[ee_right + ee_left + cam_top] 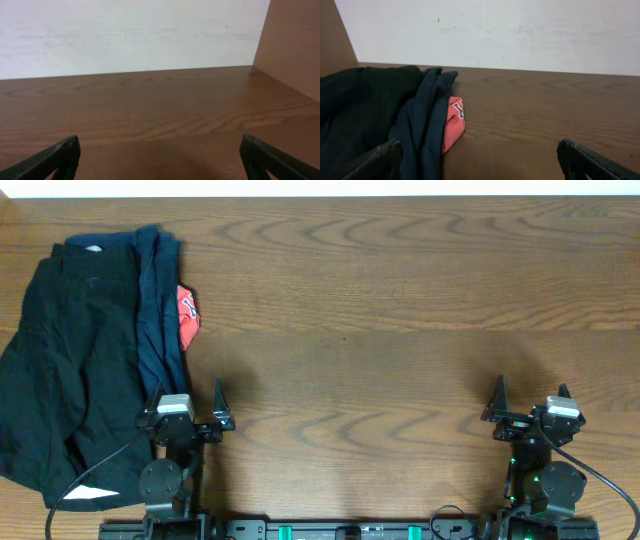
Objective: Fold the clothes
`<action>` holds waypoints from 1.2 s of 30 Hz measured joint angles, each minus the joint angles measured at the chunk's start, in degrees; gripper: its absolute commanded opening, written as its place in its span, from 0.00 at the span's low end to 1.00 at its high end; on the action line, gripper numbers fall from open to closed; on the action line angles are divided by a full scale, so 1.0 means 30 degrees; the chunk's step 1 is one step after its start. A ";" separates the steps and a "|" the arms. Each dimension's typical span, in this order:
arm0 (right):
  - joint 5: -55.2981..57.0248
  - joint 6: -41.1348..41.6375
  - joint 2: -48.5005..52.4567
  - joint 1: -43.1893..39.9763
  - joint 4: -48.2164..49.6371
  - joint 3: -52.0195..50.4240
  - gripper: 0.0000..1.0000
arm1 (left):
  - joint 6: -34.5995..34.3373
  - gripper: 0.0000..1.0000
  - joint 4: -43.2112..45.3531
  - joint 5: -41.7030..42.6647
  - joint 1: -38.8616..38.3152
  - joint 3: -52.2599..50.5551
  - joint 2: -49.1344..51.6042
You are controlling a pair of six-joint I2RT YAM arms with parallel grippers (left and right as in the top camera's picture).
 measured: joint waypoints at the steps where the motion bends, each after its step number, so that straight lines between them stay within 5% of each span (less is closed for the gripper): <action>1: 0.0095 -0.0787 0.0007 0.0138 -0.0117 0.0000 0.99 | -0.0015 0.98 -0.0262 0.0036 0.0007 0.0007 -0.0007; 4: 0.0430 -0.4269 0.0109 0.1872 -0.0386 0.0000 0.99 | 0.0000 0.98 -0.0459 0.0080 0.0007 0.0095 0.0036; 11: 0.0619 -0.6951 0.0124 0.2062 -0.0408 0.0000 0.99 | 0.0000 0.98 -0.0503 0.0131 0.0007 0.0109 0.0066; 36: 0.0656 -0.7679 0.0124 0.2062 -0.0408 0.0000 0.99 | 0.0000 0.98 -0.0503 0.0131 0.0007 0.0109 0.0066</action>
